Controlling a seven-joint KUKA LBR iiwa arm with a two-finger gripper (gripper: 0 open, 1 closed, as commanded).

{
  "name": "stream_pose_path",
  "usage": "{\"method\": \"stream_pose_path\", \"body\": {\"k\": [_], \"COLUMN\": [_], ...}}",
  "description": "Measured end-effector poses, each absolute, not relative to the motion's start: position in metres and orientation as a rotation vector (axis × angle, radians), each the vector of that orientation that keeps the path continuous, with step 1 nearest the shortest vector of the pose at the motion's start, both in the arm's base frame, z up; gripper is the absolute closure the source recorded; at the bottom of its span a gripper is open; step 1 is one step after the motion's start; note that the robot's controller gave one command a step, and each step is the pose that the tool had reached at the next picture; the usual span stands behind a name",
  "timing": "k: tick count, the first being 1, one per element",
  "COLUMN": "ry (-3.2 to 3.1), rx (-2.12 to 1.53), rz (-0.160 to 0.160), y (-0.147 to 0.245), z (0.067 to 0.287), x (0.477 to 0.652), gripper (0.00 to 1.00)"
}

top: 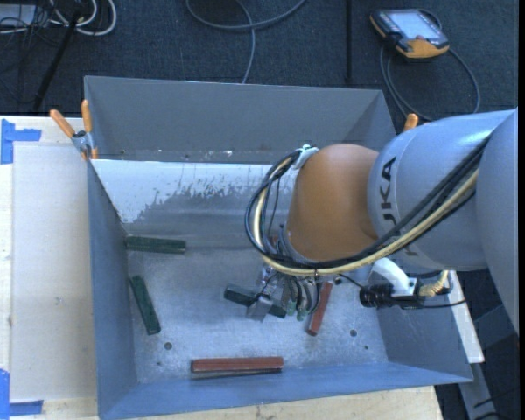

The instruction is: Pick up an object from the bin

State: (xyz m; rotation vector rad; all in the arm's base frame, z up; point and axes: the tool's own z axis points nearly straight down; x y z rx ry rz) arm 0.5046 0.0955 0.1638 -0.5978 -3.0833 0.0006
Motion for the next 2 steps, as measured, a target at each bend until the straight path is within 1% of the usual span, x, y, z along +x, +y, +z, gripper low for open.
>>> {"method": "stream_pose_path", "body": {"k": [1, 2], "ry": [-3.083, -3.079], "rx": [-0.599, -0.598], "rz": [0.001, 0.003], "y": [0.095, 0.097], "z": [0.164, 0.207], "x": [0.505, 0.517], "gripper": [1.0, 1.0]}}
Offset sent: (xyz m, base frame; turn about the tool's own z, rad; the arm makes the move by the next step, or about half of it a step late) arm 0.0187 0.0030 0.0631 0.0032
